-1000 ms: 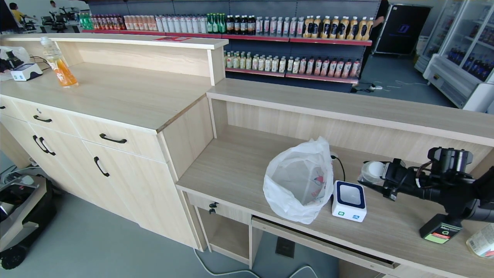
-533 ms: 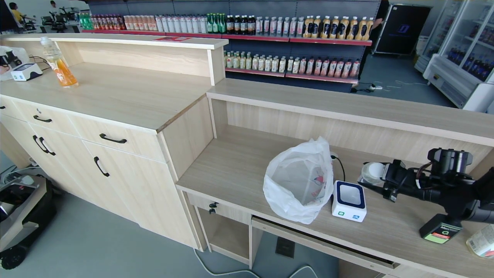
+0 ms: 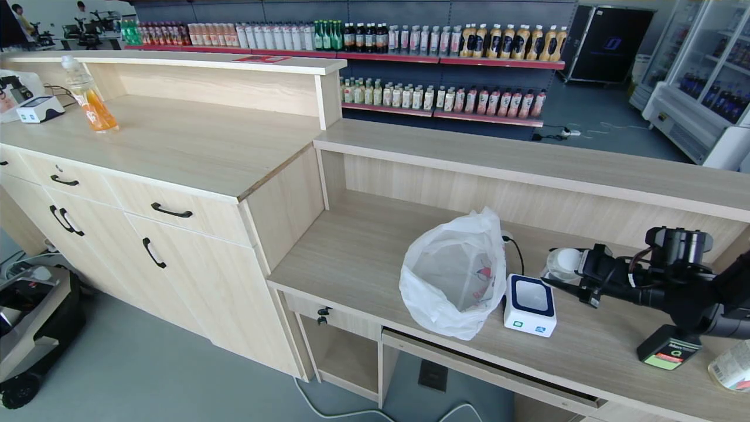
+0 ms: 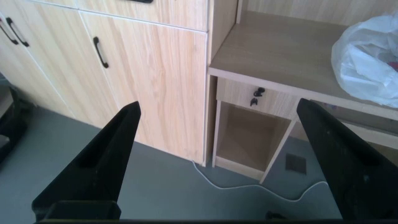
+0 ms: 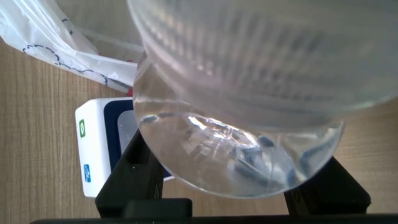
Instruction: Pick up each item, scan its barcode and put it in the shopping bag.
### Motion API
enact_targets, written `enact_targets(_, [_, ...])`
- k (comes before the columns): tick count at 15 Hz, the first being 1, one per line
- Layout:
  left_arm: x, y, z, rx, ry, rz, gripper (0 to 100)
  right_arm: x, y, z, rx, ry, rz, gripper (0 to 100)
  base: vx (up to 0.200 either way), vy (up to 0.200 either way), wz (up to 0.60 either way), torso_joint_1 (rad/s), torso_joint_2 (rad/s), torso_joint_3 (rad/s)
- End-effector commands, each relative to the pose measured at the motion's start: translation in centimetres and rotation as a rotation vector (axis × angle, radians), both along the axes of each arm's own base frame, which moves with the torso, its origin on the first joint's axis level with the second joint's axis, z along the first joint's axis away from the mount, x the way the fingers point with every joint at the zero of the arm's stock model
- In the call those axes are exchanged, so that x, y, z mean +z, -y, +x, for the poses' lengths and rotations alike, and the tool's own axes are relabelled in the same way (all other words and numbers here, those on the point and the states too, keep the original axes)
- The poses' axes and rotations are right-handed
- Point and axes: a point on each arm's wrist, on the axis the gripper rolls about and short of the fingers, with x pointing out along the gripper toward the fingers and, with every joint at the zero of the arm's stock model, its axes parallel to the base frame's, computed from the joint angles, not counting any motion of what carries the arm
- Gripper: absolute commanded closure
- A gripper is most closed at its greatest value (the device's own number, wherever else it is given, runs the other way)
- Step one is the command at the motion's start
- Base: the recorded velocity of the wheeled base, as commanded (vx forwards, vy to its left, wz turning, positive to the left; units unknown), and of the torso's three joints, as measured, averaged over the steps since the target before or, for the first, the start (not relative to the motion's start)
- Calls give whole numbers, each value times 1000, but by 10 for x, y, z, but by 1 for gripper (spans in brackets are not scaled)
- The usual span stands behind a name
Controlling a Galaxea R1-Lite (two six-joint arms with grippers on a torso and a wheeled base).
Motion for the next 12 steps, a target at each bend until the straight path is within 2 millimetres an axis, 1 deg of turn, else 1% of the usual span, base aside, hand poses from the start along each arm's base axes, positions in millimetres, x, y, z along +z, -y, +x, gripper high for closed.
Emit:
enact_targets(1, [0, 0, 0, 1, 0, 0, 0, -1, 0, 2, 0, 1, 0, 100, 0, 0, 0, 0, 0, 0])
enact_targets(5, [0, 0, 0, 1, 0, 0, 0, 1, 0, 7, 4, 13, 2, 100, 0, 0, 0, 0, 0, 0])
enact_targets(12, [0, 0, 0, 1, 0, 0, 0, -5, -5, 14, 31, 8, 11, 100, 0, 0, 0, 0, 0, 0])
